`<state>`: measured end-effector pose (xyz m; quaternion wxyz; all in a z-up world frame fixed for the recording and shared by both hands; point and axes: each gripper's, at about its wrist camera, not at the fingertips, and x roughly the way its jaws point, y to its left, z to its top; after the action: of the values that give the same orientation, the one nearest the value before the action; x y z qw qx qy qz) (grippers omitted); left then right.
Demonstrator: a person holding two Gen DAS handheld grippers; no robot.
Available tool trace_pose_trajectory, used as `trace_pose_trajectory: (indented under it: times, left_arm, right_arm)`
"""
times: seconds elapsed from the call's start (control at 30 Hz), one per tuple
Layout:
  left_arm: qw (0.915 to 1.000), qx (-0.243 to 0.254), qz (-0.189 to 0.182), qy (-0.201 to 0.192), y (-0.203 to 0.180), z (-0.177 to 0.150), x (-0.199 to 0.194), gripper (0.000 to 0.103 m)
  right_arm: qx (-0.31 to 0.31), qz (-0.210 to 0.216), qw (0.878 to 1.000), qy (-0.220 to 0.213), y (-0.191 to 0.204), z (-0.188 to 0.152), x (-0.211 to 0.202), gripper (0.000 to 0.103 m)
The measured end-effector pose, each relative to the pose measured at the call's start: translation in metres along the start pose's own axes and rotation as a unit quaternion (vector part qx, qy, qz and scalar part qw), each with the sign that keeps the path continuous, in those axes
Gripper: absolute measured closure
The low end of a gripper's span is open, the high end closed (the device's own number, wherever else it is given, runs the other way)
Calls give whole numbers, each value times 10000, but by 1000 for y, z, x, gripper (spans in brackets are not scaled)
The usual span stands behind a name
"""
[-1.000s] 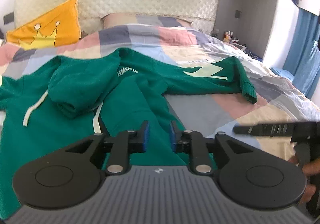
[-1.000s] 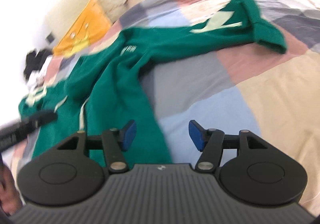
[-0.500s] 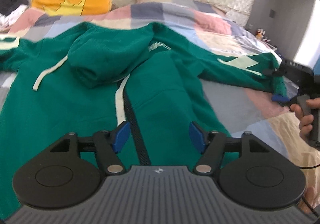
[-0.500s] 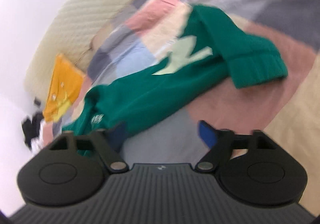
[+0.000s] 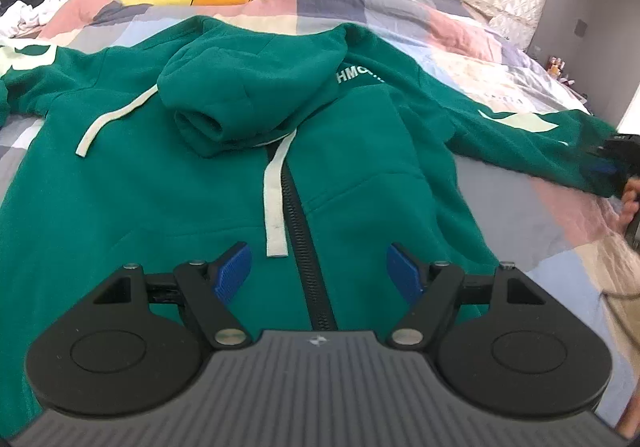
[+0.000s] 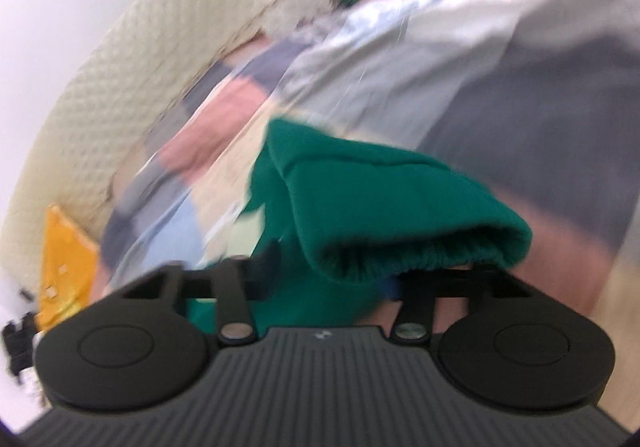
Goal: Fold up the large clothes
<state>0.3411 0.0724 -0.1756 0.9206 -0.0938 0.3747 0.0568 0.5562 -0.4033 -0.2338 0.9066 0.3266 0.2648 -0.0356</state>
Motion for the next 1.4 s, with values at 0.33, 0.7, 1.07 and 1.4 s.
trace_pose_trajectory:
  times: [0.33,0.7,1.07,1.4]
  left_arm:
    - [9999,-30,116,119,-1,2,19,24]
    - [10000,-2,78,33,-5,-2,9,24]
    - [9999,-36,-60,-139,-7,-3,-12,24]
    - [9989,-159,-333,-286,1,-11,-37,24]
  right_arm:
    - [-145,-796,9955,-500,-43,75,22,88]
    - [743,-203,9970,-71,-69,39,-22,28]
    - [-320,1228,9553,2671,40,-92,-65,28]
    - [-1986,1120,8848,4064,126,-200,-111,29]
